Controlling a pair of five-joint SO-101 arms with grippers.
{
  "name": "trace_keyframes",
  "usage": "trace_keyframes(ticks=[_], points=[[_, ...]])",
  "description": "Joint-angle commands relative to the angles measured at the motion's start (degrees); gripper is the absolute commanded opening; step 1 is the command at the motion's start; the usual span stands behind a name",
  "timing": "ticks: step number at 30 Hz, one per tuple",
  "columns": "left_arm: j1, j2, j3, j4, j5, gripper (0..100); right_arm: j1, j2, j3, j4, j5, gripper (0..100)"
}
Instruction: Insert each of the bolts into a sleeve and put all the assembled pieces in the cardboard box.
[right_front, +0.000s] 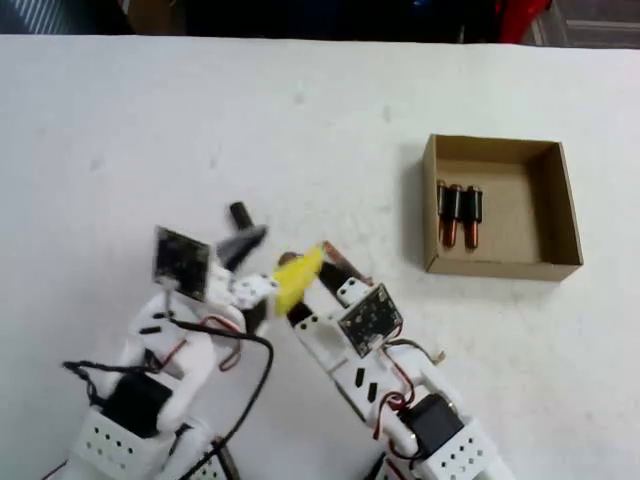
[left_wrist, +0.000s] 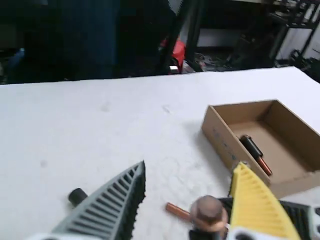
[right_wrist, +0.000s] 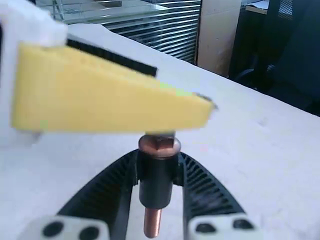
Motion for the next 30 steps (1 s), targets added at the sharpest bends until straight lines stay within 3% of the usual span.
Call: trace_keyframes(ticks=[1,3,6,9,12,18,30], points=[[-7.0,-0.6,-4.8,-1.5,0.2,29,2.7,-0.7,0.4,-0.3,0.8,1.7],[-10.1,-0.6,-6.0,-1.5,0.2,26,3.5,-0.7,0.4,-0.3,0.8,1.7],[-14.1,-0.6,-7.8,-1.5,-0.2,14,4.4,-0.7,0.4,-0.3,0.8,1.7],[-17.4,-0.6,-8.6,-1.5,-6.4,1,5.1,-0.7,0.4,-0.3,0.8,1.7],[-20.1,-0.6,-6.8,-1.2,-11.3,7,5.6,-0.7,0.4,-0.3,0.8,1.7],[-24.9,-0.6,-1.3,-1.1,-11.6,2,5.7,-0.7,0.4,0.9,0.8,1.7],[-24.7,-0.6,7.8,-1.1,-11.6,2,6.2,-0.7,0.4,2.2,0.8,1.7]])
